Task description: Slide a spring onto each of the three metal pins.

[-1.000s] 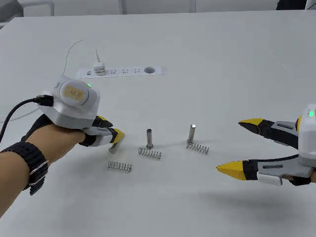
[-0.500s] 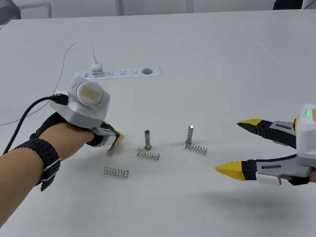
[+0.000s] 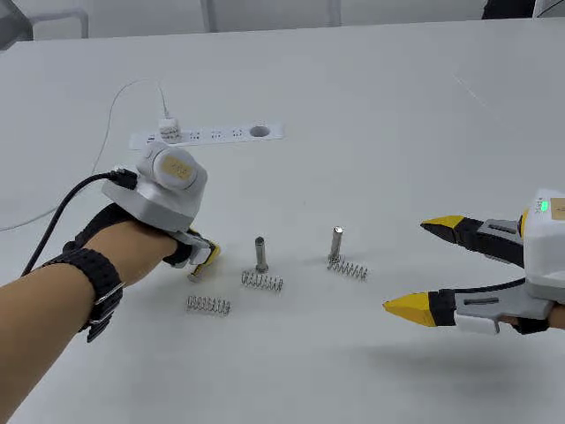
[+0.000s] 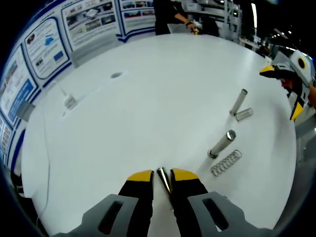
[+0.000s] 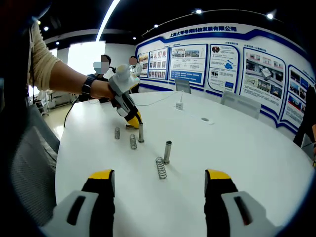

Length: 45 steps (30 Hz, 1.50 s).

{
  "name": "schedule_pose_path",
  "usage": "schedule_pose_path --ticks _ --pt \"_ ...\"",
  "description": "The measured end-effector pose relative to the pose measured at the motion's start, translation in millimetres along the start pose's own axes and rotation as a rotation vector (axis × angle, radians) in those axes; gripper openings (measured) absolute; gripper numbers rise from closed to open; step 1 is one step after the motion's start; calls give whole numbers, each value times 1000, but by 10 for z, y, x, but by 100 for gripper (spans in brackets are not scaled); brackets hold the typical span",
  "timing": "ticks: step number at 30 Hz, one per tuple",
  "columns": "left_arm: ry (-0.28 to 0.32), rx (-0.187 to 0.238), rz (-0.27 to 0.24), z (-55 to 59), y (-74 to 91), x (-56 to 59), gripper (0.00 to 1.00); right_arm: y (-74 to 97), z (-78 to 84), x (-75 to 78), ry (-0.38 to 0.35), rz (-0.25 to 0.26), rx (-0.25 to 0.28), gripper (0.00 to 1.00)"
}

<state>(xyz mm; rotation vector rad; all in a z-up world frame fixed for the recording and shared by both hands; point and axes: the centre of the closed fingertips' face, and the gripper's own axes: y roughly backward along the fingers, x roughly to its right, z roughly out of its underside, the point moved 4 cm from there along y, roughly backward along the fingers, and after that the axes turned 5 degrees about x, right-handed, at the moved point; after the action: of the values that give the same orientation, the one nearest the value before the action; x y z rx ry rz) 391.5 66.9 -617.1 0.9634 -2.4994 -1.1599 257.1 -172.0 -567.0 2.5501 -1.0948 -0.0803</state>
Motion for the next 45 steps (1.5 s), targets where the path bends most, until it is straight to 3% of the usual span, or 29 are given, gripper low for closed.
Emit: schedule_pose_path --ticks 21,45 --pt "42 -71 -5 36 -51 -12 12 -11 41 -9 1 -2 -21 75" --pt "67 -80 -62 33 -58 -3 8 -4 54 27 0 8 -16 74"
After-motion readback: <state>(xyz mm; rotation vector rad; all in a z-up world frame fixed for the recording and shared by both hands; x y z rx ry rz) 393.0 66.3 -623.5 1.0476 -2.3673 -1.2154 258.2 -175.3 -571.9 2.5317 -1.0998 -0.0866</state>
